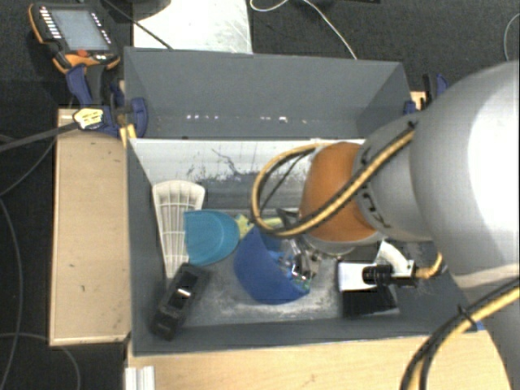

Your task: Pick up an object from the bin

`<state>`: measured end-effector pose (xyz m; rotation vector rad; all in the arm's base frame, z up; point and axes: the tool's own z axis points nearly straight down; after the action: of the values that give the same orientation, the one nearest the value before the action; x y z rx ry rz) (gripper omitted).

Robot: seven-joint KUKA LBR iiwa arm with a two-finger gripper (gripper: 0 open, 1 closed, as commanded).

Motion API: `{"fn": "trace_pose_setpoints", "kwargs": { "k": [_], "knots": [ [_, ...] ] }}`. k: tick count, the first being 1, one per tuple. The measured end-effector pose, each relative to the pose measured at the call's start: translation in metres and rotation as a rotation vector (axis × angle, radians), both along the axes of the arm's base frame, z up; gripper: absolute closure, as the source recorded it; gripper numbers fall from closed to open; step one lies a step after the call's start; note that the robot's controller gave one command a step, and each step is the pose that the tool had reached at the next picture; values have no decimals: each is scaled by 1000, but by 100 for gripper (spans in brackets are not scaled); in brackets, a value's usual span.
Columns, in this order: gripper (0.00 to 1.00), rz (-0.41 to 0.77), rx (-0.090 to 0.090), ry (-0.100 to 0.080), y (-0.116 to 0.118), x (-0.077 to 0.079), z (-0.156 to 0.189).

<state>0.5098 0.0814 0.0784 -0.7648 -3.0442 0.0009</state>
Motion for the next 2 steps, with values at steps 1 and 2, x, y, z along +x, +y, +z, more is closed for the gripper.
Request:
{"fn": "trace_pose_setpoints", "kwargs": {
  "k": [1,2],
  "knots": [
    [100,-40,4,-22,-3,-11,4],
    [100,-38,4,-22,-3,-11,4]
  ]
}}
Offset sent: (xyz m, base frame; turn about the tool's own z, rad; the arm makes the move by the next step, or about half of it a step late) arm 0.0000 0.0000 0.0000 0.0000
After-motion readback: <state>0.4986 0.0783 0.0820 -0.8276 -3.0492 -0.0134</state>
